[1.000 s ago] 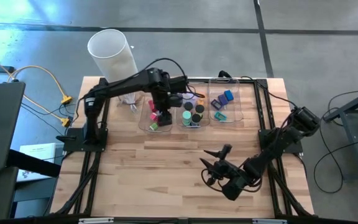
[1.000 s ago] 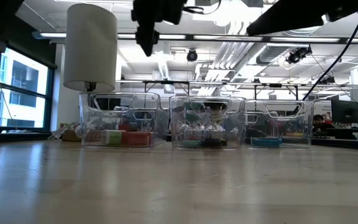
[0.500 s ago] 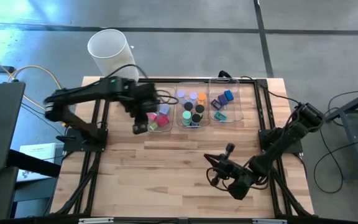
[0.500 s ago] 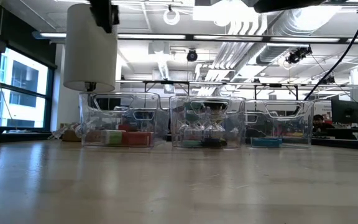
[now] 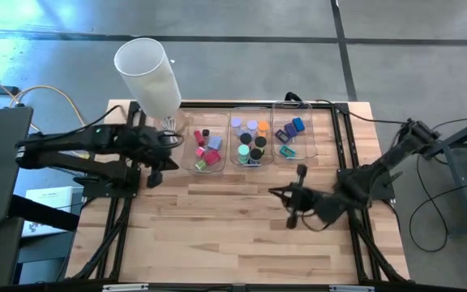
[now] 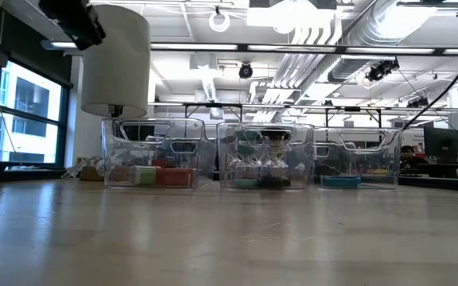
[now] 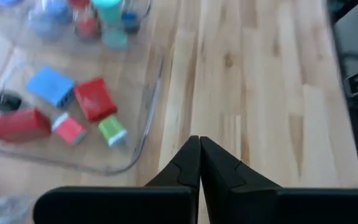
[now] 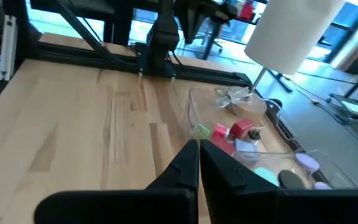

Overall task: Pick & Place Office items
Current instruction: Return to Home Position

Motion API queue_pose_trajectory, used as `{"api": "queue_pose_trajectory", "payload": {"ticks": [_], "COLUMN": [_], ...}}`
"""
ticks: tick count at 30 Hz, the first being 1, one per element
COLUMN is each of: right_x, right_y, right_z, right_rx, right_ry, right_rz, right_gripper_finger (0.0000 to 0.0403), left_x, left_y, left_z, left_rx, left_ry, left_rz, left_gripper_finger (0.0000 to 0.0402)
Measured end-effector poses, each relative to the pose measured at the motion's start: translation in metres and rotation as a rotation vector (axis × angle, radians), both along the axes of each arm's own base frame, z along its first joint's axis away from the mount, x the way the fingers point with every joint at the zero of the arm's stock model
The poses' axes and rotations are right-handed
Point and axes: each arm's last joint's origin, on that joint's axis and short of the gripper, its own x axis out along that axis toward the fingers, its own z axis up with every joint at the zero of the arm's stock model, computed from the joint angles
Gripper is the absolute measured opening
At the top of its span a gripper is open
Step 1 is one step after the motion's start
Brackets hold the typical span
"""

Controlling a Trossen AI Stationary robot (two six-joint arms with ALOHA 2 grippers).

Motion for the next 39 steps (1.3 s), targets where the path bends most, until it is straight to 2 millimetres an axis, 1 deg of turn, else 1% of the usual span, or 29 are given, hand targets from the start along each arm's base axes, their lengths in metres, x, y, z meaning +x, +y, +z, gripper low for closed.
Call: {"api": "queue_pose_trajectory", "payload": {"ticks": [2,4,6,8,12,16,19,22,25,28,31,33,35,39], "right_x": [-0.007,-0.016,-0.028,-0.042,-0.068,-0.088,-0.098,-0.107,-0.112,-0.116,-0.118,-0.120,-0.121,-0.123], "right_y": [-0.011,-0.022,-0.034,-0.048,-0.074,-0.090,-0.099,-0.104,-0.109,-0.114,-0.116,-0.117,-0.117,-0.118], "right_z": [0.010,0.016,0.016,0.015,0.000,-0.028,-0.055,-0.077,-0.097,-0.112,-0.121,-0.125,-0.125,-0.127], "right_rx": [0.015,0.043,0.084,0.146,0.236,0.307,0.346,0.365,0.381,0.387,0.403,0.414,0.421,0.420], "right_ry": [-0.004,-0.014,-0.030,-0.088,-0.206,-0.300,-0.328,-0.367,-0.378,-0.382,-0.393,-0.392,-0.399,-0.375], "right_rz": [0.027,0.072,0.114,0.141,0.164,0.233,0.275,0.334,0.317,0.289,0.289,0.316,0.347,0.343], "right_gripper_finger": [0.0003,0.0003,0.0002,0.0002,0.0002,0.0002,0.0002,0.0002,0.0002,0.0002,0.0002,0.0002,0.0002,0.0002], "left_x": [-0.010,-0.019,-0.028,-0.035,-0.048,-0.053,-0.055,-0.058,-0.063,-0.067,-0.069,-0.070,-0.070,-0.067], "left_y": [-0.003,-0.005,-0.006,-0.006,-0.007,-0.007,-0.007,-0.007,-0.007,-0.007,-0.009,-0.009,-0.008,-0.008], "left_z": [-0.006,-0.013,-0.021,-0.027,-0.039,-0.055,-0.068,-0.075,-0.079,-0.081,-0.084,-0.090,-0.099,-0.115], "left_rx": [0.010,0.034,0.059,0.077,0.113,0.126,0.157,0.166,0.176,0.159,0.152,0.155,0.162,0.157], "left_ry": [-0.082,-0.145,-0.191,-0.243,-0.314,-0.368,-0.397,-0.441,-0.474,-0.553,-0.640,-0.649,-0.641,-0.639], "left_rz": [-0.018,-0.032,-0.043,-0.035,-0.041,-0.045,-0.063,-0.065,-0.063,-0.078,-0.119,-0.113,-0.094,-0.085], "left_gripper_finger": [0.0001,0.0001,0.0001,0.0001,0.0001,0.0001,0.0001,0.0001,0.0001,0.0001,0.0001,0.0001,0.0001,0.0001]}}
